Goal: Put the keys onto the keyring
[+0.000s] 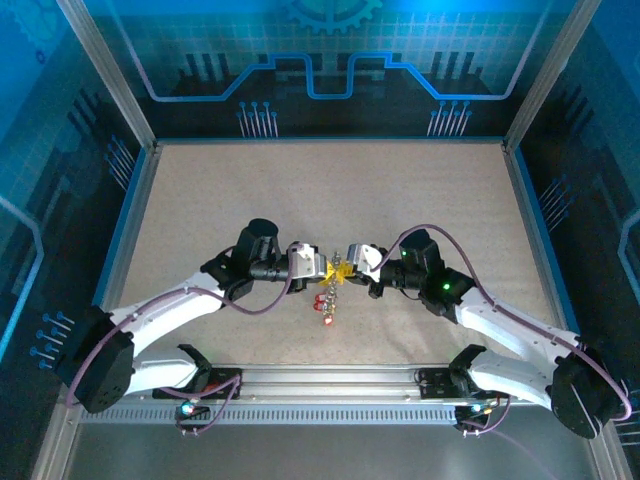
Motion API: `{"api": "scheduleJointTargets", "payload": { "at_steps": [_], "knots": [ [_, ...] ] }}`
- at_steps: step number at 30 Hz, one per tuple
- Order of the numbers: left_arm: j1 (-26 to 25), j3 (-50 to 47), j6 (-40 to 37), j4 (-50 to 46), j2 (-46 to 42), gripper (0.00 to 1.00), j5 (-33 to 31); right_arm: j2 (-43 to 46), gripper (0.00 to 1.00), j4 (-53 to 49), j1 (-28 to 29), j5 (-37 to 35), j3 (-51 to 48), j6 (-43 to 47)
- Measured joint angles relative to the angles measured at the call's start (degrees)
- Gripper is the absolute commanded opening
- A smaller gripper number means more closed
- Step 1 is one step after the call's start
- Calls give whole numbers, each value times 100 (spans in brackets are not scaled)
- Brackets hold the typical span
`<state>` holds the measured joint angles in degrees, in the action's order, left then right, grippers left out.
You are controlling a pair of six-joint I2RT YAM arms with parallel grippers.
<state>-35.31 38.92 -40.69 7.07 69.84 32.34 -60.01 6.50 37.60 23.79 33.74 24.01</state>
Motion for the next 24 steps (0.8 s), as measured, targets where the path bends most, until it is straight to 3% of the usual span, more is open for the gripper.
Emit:
{"api": "scheduleJointTargets", "payload": {
  "at_steps": [24],
  "knots": [
    [356,-402,776,938,-195,0,503,-212,0,717,-87,96,-195,-549]
  ]
}}
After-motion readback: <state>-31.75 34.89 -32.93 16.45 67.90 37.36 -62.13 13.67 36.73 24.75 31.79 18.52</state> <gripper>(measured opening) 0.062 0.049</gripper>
